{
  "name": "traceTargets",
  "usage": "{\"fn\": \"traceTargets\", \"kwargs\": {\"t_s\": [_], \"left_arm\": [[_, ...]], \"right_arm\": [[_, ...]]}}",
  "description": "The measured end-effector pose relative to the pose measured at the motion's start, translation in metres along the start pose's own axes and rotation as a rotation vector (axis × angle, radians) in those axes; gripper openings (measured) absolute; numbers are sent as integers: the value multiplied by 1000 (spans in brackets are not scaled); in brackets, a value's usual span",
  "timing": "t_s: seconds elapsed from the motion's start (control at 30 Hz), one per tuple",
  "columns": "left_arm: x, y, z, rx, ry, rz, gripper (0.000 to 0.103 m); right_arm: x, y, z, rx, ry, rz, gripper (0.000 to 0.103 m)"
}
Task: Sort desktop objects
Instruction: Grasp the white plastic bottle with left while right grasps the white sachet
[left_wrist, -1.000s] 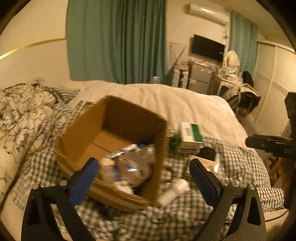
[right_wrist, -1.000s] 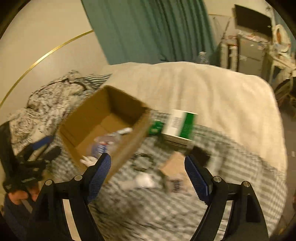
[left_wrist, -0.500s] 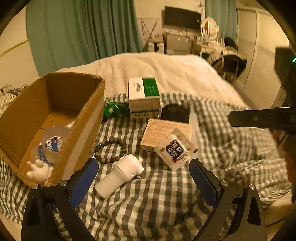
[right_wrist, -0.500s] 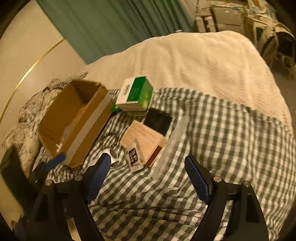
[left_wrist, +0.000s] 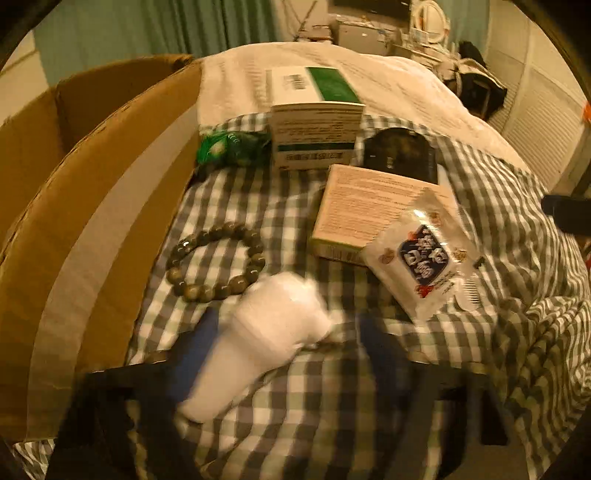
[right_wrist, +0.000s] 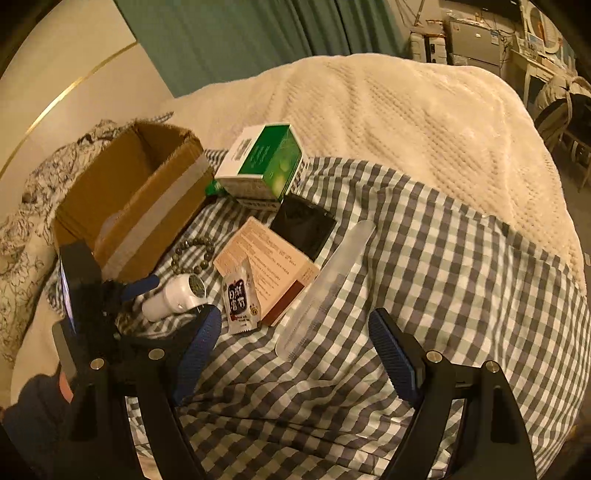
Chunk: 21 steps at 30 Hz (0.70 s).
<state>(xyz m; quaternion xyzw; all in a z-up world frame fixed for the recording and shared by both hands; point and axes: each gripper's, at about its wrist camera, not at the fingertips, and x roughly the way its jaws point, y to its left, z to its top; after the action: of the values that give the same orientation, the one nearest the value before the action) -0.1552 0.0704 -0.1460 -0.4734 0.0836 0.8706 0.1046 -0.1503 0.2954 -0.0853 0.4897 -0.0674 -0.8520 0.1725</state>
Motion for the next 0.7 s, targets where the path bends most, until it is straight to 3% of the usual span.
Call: {"fn": "traceTargets", "kwargs": {"t_s": [0.13, 0.2, 0.37, 0.47, 0.53, 0.6, 0.7], "left_arm": [[-10, 2, -10, 21, -37, -27, 62], [-16, -1, -15, 45, -56, -19, 47], [-18, 7, -20, 41, -63, -45, 46], [-11, 12, -19, 26, -50, -59, 47], [0, 15, -19, 14, -13, -54, 54], [5, 17, -20, 8, 3, -54, 55], [3, 20, -23, -12, -18, -73, 53]], "right_arm": [[6, 9, -2, -27, 21, 13, 81], [12, 14, -4, -25, 41, 27, 81], [37, 19, -4, 3, 74, 29, 75], [54, 17, 1, 53, 80, 41, 66], [65, 12, 4, 112, 75, 69, 61], [77, 8, 3, 175, 97, 100, 36], [83, 12, -2, 158, 141, 94, 24]]}}
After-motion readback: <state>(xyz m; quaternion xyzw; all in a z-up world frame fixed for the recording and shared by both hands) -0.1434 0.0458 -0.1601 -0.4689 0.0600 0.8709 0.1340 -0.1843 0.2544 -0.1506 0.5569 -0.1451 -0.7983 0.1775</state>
